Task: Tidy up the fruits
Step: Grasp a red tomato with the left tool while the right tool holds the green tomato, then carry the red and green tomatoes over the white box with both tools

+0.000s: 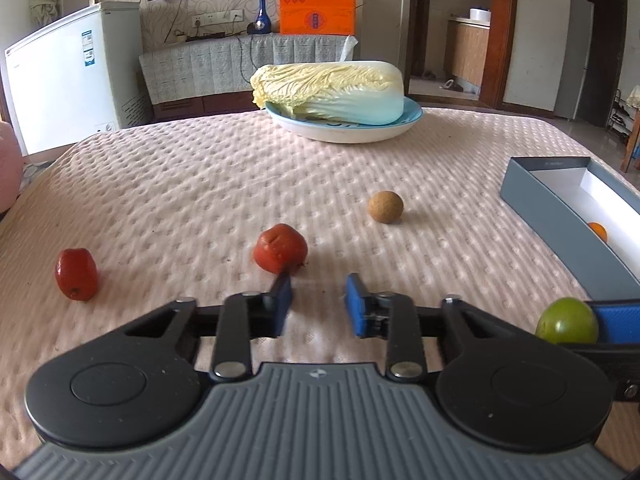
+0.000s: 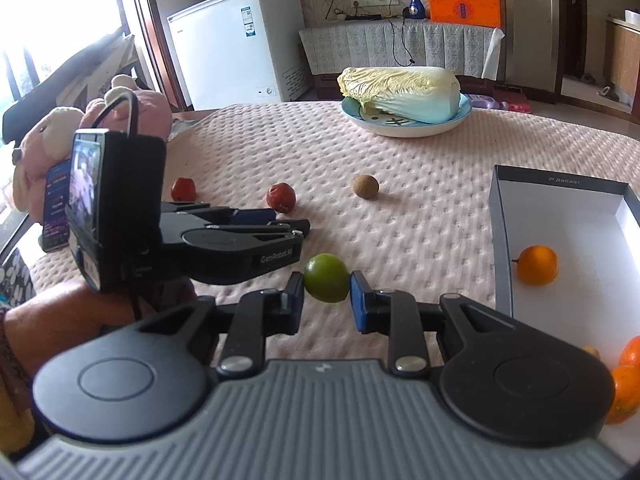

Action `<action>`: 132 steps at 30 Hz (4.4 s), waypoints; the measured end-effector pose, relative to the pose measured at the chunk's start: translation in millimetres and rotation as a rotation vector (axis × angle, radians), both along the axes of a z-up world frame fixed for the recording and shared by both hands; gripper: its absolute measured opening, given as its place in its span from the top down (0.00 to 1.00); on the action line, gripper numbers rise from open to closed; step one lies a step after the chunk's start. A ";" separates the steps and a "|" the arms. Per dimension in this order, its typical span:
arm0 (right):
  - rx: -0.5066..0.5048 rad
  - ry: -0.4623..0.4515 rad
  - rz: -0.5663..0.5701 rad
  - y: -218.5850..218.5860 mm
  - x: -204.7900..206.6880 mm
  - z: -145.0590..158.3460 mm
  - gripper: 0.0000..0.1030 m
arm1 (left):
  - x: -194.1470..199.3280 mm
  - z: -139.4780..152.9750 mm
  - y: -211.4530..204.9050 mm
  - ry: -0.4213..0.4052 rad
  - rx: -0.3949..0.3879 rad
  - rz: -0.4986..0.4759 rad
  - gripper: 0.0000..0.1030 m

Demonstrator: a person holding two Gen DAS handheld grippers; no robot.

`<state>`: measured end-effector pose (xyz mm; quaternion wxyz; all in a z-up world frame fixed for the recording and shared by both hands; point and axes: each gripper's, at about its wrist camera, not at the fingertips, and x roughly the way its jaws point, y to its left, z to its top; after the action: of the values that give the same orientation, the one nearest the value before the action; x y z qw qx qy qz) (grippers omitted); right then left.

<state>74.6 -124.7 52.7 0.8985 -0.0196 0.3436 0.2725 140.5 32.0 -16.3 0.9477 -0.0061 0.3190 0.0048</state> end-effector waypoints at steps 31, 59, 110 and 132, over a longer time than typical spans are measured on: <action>0.042 -0.002 0.008 -7.4 0.4 7.4 0.73 | -3.1 6.1 15.0 -0.040 -0.015 0.018 0.35; 0.029 -0.001 0.003 -2.3 -1.0 5.1 0.73 | 8.3 1.8 29.4 -0.003 -0.058 0.052 0.66; 0.054 -0.071 -0.223 -138.9 -32.8 30.4 0.73 | -3.7 50.7 -137.1 -0.118 -0.065 -0.223 0.66; 0.016 -0.036 -0.254 -166.9 -40.1 19.2 0.73 | 11.3 39.0 -208.0 -0.092 -0.120 -0.307 0.66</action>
<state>34.5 -291.6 71.9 0.9319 0.0265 0.3250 0.1590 151.8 -176.0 22.7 0.9488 -0.0141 0.2722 -0.1594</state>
